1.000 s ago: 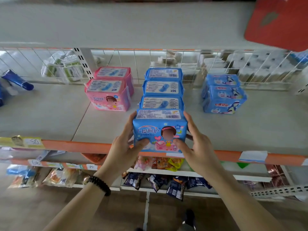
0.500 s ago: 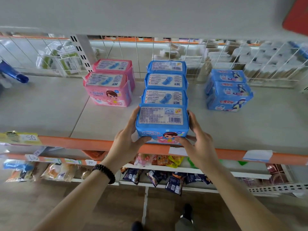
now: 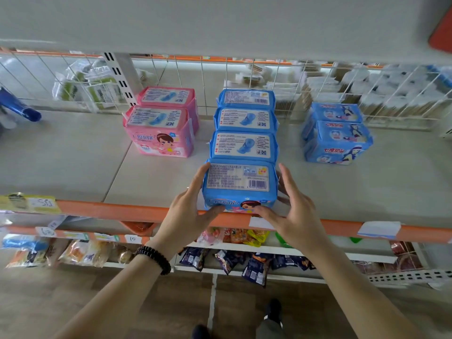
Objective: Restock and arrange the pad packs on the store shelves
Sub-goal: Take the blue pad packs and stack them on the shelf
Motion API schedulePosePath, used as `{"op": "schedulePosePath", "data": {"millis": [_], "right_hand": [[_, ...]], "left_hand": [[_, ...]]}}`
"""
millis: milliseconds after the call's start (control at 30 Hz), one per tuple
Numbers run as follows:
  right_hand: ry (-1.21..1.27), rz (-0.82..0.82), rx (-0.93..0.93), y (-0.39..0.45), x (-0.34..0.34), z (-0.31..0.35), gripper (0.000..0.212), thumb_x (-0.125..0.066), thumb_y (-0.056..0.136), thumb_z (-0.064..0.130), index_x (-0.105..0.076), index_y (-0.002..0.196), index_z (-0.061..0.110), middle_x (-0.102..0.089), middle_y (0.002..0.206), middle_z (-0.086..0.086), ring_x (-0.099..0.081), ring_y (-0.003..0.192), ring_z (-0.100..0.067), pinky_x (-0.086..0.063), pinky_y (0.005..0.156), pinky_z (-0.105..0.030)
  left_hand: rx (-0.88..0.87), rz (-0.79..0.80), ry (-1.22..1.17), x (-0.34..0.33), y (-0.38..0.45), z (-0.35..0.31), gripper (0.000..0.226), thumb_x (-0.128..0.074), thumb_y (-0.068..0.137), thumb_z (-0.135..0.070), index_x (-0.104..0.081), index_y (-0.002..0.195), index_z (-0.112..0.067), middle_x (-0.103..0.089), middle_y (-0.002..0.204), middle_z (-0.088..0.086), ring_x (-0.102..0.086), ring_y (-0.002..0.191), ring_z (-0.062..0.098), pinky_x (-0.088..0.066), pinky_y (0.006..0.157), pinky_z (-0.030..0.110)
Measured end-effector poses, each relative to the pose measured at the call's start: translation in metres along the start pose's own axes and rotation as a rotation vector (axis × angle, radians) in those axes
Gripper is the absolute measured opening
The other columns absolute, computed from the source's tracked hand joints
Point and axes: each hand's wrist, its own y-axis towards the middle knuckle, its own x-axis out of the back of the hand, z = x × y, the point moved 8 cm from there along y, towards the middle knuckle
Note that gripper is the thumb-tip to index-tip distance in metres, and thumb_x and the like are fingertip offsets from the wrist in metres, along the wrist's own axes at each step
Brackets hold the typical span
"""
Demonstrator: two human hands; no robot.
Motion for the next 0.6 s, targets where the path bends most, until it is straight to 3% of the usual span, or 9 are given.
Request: {"op": "schedulePosePath", "data": {"millis": [33, 133, 233, 300, 367, 467, 533, 600], "right_hand": [[-0.031, -0.009, 0.019, 0.001, 0.001, 0.003, 0.097, -0.064, 0.082, 0.054, -0.012, 0.157, 0.023, -0.053, 0.136, 0.017, -0.046, 0.124, 0.015, -0.040, 0.104, -0.010], [-0.125, -0.059, 0.111, 0.003, 0.001, 0.007, 0.083, -0.055, 0.090, 0.056, -0.018, 0.156, 0.021, -0.063, 0.133, -0.004, -0.062, 0.113, -0.007, -0.058, 0.092, -0.033], [-0.127, -0.090, 0.140, 0.002, 0.000, 0.004, 0.079, -0.053, 0.094, 0.056, -0.019, 0.155, 0.020, -0.064, 0.132, -0.009, -0.067, 0.109, -0.017, -0.061, 0.084, -0.042], [-0.120, -0.099, 0.123, 0.002, -0.001, 0.002, 0.077, -0.052, 0.095, 0.057, -0.019, 0.155, 0.022, -0.062, 0.135, -0.008, -0.067, 0.111, -0.017, -0.061, 0.086, -0.042], [-0.090, -0.075, 0.080, 0.001, -0.001, 0.001, 0.079, -0.055, 0.091, 0.054, -0.016, 0.155, 0.029, -0.059, 0.140, -0.005, -0.063, 0.117, -0.013, -0.058, 0.093, -0.040], [-0.042, -0.011, -0.018, -0.003, -0.002, -0.002, 0.093, -0.064, 0.082, 0.051, -0.004, 0.152, 0.040, -0.048, 0.150, 0.002, -0.044, 0.132, 0.003, -0.041, 0.107, -0.018], [0.022, 0.032, -0.088, -0.005, -0.002, -0.002, 0.102, -0.067, 0.079, 0.054, 0.006, 0.149, 0.047, -0.036, 0.158, 0.009, -0.031, 0.138, 0.008, -0.029, 0.111, -0.010], [0.104, 0.083, -0.154, -0.008, -0.003, -0.002, 0.109, -0.068, 0.077, 0.058, 0.013, 0.149, 0.048, -0.027, 0.161, 0.015, -0.024, 0.145, 0.002, -0.027, 0.119, -0.027]], "left_hand": [[-0.005, -0.003, 0.003, 0.000, 0.001, -0.001, 0.102, -0.077, 0.087, -0.022, -0.005, 0.156, -0.041, -0.054, 0.128, -0.019, -0.056, 0.117, 0.001, -0.050, 0.098, 0.030], [-0.009, -0.017, 0.018, 0.000, 0.002, -0.006, 0.102, -0.076, 0.087, -0.021, -0.002, 0.156, -0.040, -0.055, 0.125, -0.019, -0.059, 0.118, 0.006, -0.048, 0.100, 0.029], [0.012, -0.013, 0.027, -0.002, 0.003, -0.006, 0.102, -0.074, 0.089, -0.022, 0.003, 0.151, -0.046, -0.056, 0.123, -0.017, -0.059, 0.117, 0.009, -0.048, 0.101, 0.032], [0.025, 0.001, 0.005, -0.002, 0.004, -0.004, 0.102, -0.074, 0.089, -0.021, 0.001, 0.155, -0.042, -0.056, 0.124, -0.021, -0.058, 0.117, 0.005, -0.047, 0.103, 0.033], [0.024, 0.026, -0.063, -0.002, 0.003, -0.003, 0.102, -0.075, 0.088, -0.018, -0.004, 0.159, -0.037, -0.053, 0.124, -0.037, -0.056, 0.119, -0.005, -0.046, 0.106, 0.031], [0.043, 0.095, -0.186, -0.005, 0.001, -0.001, 0.110, -0.079, 0.083, -0.021, 0.001, 0.157, -0.042, -0.046, 0.125, -0.050, -0.050, 0.126, -0.010, -0.045, 0.107, 0.025], [0.059, 0.138, -0.298, -0.006, 0.001, -0.004, 0.117, -0.080, 0.079, -0.035, 0.009, 0.155, -0.047, -0.046, 0.141, -0.035, -0.047, 0.134, -0.004, -0.042, 0.112, 0.030], [0.103, 0.143, -0.476, -0.005, 0.002, -0.005, 0.115, -0.077, 0.081, -0.044, 0.012, 0.154, -0.046, -0.045, 0.151, -0.009, -0.048, 0.137, 0.008, -0.045, 0.111, 0.040]]}}
